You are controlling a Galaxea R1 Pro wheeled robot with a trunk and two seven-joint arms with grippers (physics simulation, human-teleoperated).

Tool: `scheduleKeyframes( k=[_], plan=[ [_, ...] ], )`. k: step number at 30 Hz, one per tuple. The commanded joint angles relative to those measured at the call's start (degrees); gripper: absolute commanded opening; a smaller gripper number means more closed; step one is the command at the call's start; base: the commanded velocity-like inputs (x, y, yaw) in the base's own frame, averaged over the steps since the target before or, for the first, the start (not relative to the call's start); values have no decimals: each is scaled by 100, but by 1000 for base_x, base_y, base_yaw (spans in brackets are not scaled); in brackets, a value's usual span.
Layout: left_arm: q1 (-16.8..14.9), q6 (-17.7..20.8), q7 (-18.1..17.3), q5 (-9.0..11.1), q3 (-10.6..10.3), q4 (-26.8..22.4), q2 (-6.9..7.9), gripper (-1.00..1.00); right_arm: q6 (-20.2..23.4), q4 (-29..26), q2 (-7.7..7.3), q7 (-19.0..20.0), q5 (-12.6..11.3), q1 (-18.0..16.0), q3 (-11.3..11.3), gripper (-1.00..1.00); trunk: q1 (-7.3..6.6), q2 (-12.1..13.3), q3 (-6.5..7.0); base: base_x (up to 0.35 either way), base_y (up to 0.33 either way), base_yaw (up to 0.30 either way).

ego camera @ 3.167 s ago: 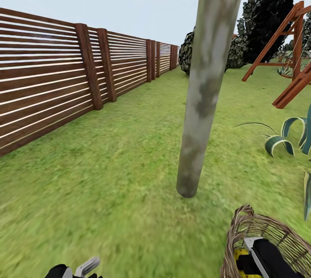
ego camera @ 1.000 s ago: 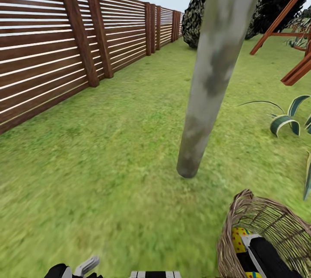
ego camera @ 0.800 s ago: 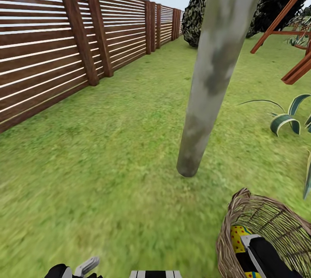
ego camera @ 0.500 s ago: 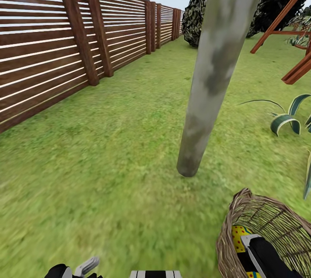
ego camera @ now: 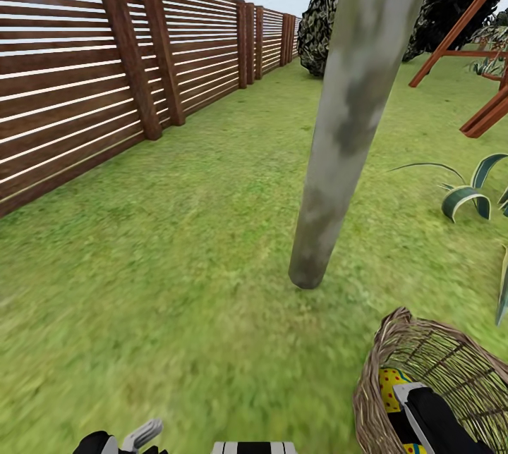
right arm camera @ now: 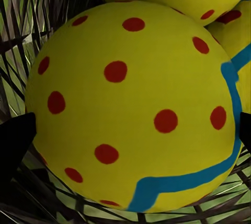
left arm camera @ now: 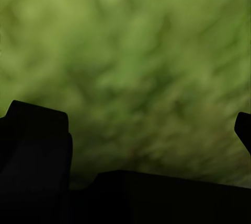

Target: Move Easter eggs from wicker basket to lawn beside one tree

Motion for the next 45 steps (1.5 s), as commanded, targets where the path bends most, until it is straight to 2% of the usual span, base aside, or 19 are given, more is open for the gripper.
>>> scheduleKeyframes(
  k=[1, 23, 26, 29, 33, 36, 37, 39, 41, 45],
  plan=[
    [-3, 29, -29, -22, 18, -4, -1, 100, 28, -5, -3, 32, 23, 2, 6, -100, 0, -2, -5, 0, 0, 0],
    [-3, 62, -72, -22, 0, -67, 22, 100, 34, -5, -3, 32, 15, 2, 6, -100, 0, -2, -5, 0, 0, 0],
    [-3, 62, -65, -22, 0, -59, 12, 100, 34, -4, 7, 32, 16, 2, 6, -100, -8, 2, 61, 0, 0, 0],
    [-3, 47, -53, -22, 0, -58, 11, 100, 34, -2, 108, 16, 31, 2, 6, -100, -16, 6, 127, 0, 0, 0],
    [-3, 31, -31, -28, 9, -43, 3, 100, 4, 35, 107, 55, -4, 2, -11, -100, -26, 12, 216, 0, 0, 0],
    [20, -38, 28, -57, -56, -55, 101, 100, 2, 132, 9, 76, -43, 2, 60, -100, -26, 12, 215, 0, 0, 0],
    [28, -40, 60, -90, -49, -63, 134, 100, 0, 163, 30, 71, -92, 2, 46, -100, -26, 12, 215, 0, 0, 0],
    [32, -41, 76, -155, -44, -66, 199, 100, -1, 224, 94, 67, -34, 2, 37, -100, -26, 12, 215, 0, 0, 0],
    [33, -42, 68, -170, -44, -67, 263, 100, -1, 264, 94, 67, 44, 2, 17, -100, -29, 13, 237, 0, 0, 0],
    [33, -42, 68, -172, -50, -67, 393, 100, 3, 389, 93, 59, 27, 2, 15, -100, -39, 19, 326, 0, 0, 0]
  ],
)
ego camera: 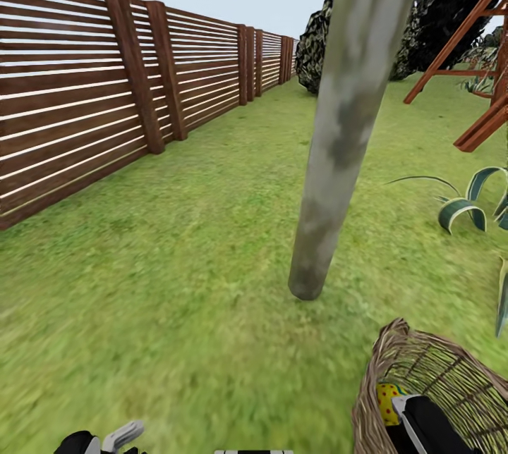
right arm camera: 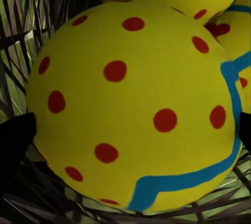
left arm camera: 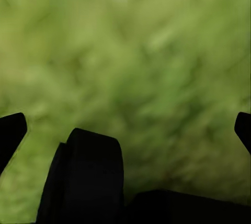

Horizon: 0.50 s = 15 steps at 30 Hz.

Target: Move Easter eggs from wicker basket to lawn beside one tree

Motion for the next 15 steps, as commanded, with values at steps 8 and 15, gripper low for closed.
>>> scheduleKeyframes(
  k=[8, 15],
  plan=[
    [-2, 29, -20, -8, 16, -5, 65, 100, 30, 41, -13, 21, -120, -1, 1, -100, -22, 9, 173, 0, 0, -90],
    [-2, 29, -14, -8, 21, -5, 64, 100, 21, 39, -13, 8, -120, -1, 1, -100, -40, 18, 328, 0, 0, -283]
  ],
)
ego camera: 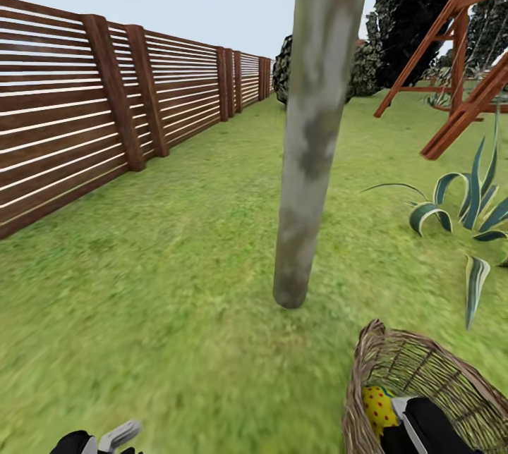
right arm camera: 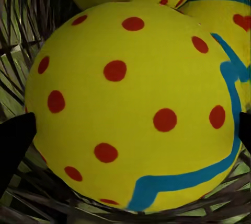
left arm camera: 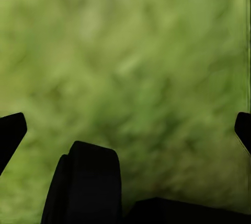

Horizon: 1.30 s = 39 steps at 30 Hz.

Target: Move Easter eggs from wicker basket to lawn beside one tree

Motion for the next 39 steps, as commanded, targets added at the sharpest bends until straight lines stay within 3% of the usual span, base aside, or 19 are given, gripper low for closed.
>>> scheduleKeyframes(
  k=[1, 4, 7, 10, 12, 17, 22, 26, 39],
  plan=[
    [0, 29, -19, -9, 18, -8, -1, 100, 24, -6, -5, 13, 66, -3, 8, -100, -3, 0, 17, 0, 0, -284],
    [0, 29, -33, -9, 25, -14, 17, 100, 24, -45, -5, 19, 65, -3, 2, -100, -11, 4, 84, 0, 0, -284],
    [0, 31, -41, -1, 52, -73, 181, 100, 199, -296, -7, 15, 84, -3, -3, -100, -19, 8, 153, 0, 0, -130],
    [0, 29, -26, 0, 46, -78, 184, 100, 295, -401, -57, 17, 57, -3, -206, -100, -27, 12, 219, 0, 0, -9],
    [0, 29, -34, 0, 45, -57, 170, 100, 309, -645, -33, 21, 117, -3, -459, -100, -32, 14, 264, 0, 0, 0],
    [0, 29, -24, -8, 12, -30, 149, 100, 288, -775, -79, 14, 87, -3, -582, -100, -45, 21, 374, 0, 0, 0],
    [0, 29, -25, -9, 9, -31, 140, 100, 322, -812, -93, 30, 139, -3, -519, -100, -58, 28, 485, 0, 0, 0],
    [0, 29, -22, -9, 9, -27, 140, 100, 315, -792, -88, 24, 154, -3, -275, -100, -68, 33, 574, 0, 0, 0],
    [0, 29, -16, -8, 10, -25, 140, 100, 307, -781, -72, 22, 155, -3, -272, -100, -101, 50, 862, 0, 0, 0]
  ],
)
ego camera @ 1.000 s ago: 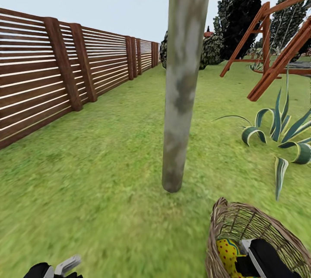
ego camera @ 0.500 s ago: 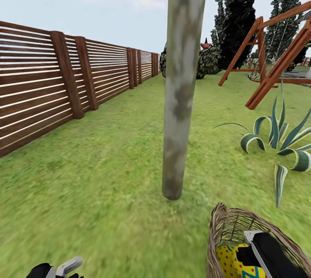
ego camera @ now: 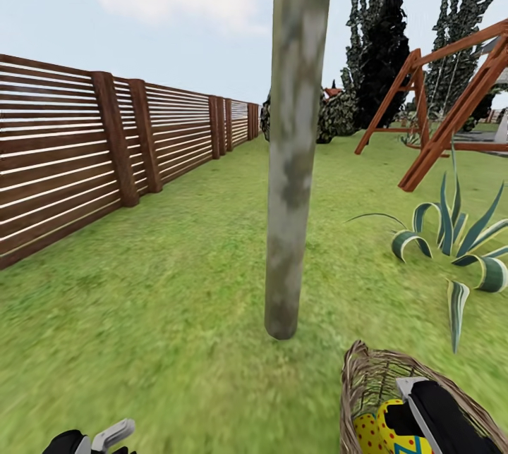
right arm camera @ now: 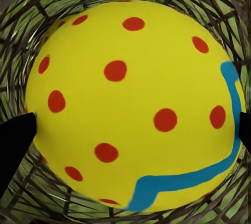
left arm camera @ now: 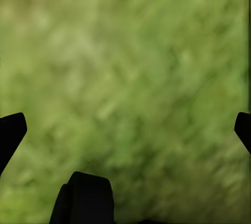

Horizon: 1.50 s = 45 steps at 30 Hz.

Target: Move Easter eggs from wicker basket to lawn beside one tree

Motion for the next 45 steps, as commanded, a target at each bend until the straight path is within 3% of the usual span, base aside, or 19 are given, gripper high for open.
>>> scheduleKeyframes(
  k=[1, 4, 12, 19, 23, 45],
  plan=[
    [-2, 28, -19, -10, 15, -5, -2, 100, 24, -4, -6, 24, 21, -2, -5, -100, -4, -1, 17, 0, 0, 0],
    [-2, 20, -19, -10, 15, -5, -9, 100, 22, 18, -21, 24, 9, -2, -16, -100, -11, 3, 83, 0, 0, 0],
    [-2, 20, -28, -3, 33, -5, -11, 100, 5, 166, -18, 57, -25, -2, -46, -100, -11, 3, 83, 0, 0, 0],
    [-2, 20, -19, -10, 24, 5, -46, 100, 39, 161, 54, 18, 27, -2, -3, -100, -31, 16, 238, 0, 0, 0],
    [-2, 20, -22, -10, 24, 4, -46, 100, 34, 168, 54, 39, 141, -2, 2, -100, -119, 177, 310, 0, 0, 0],
    [-2, 20, -28, -10, 24, 4, -55, 100, 22, 164, 60, 42, 139, -2, -6, -100, -602, 1059, 705, 0, 0, 0]
  ],
)
